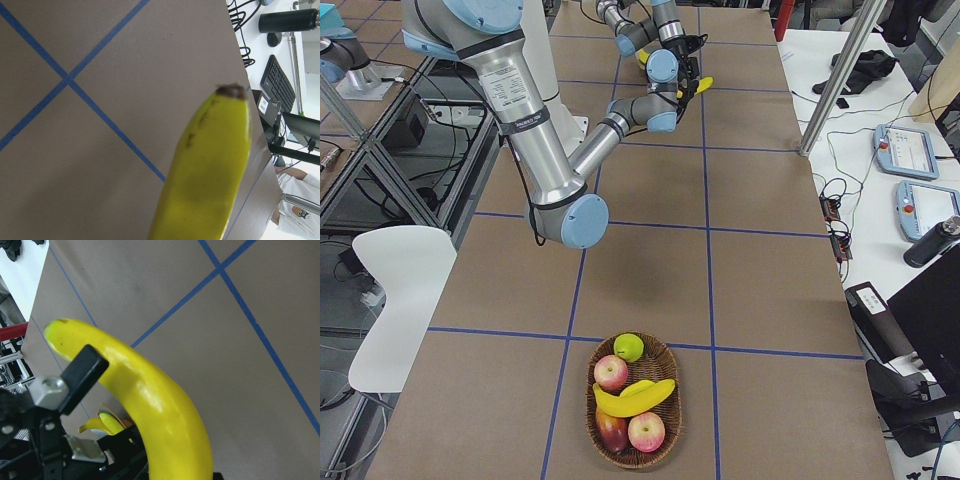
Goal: Transfer all bananas from basket to plate
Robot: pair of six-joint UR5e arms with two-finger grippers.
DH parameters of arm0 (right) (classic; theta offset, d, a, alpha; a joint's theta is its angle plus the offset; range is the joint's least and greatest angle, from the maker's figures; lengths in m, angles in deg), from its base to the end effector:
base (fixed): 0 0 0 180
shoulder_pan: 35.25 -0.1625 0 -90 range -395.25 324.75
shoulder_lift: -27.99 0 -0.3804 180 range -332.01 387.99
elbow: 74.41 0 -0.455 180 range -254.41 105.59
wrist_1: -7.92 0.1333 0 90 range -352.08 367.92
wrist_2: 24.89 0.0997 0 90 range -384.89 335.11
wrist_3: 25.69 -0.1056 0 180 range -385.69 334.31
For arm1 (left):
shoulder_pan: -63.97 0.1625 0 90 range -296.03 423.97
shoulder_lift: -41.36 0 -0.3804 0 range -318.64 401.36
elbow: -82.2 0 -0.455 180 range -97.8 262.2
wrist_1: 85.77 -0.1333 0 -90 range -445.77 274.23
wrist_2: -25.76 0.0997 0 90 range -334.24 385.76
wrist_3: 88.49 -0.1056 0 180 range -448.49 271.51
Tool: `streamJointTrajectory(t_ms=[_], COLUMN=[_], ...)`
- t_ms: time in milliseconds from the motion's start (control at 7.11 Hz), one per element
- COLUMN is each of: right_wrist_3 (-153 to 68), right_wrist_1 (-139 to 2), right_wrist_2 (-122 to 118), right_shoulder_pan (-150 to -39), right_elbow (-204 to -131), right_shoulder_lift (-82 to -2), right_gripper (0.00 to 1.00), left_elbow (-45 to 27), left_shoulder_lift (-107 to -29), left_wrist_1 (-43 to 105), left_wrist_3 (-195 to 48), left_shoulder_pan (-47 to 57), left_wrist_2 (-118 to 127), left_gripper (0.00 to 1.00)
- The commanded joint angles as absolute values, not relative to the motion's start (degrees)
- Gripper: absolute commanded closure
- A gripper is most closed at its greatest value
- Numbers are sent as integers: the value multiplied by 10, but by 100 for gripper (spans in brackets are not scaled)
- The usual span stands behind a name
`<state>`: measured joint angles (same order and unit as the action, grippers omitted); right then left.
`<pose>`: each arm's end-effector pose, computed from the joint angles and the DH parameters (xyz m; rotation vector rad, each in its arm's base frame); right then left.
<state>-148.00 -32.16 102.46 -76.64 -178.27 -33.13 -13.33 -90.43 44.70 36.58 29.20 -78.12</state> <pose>-0.4022 -0.4467 0.0833 -0.3756 -1.5838 0.4679 0.4873 -0.4698 0.0160 -0.2032 1.5728 -0.7790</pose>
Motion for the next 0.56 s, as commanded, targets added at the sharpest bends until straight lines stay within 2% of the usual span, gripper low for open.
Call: streamJointTrajectory(t_ms=[0,141,281,422], right_wrist_3=[-1477,-1474,-1468,-1460], right_wrist_1=[-322,-321,-321,-321], right_wrist_2=[1026,1026,1026,1033], right_shoulder_pan=[-766,-767,-767,-771], right_elbow=[-1784,-1784,-1788,-1795], right_shoulder_lift=[-332,-333,-334,-341], right_gripper=[100,63,1,0], left_elbow=[-134,-136,-137,-139], left_shoulder_lift=[-905,-905,-905,-902], left_wrist_1=[445,445,443,440], left_wrist_3=[363,361,361,360], left_shoulder_pan=[292,292,292,292], left_wrist_2=[-781,-781,-782,-782], left_gripper=[100,100,100,100])
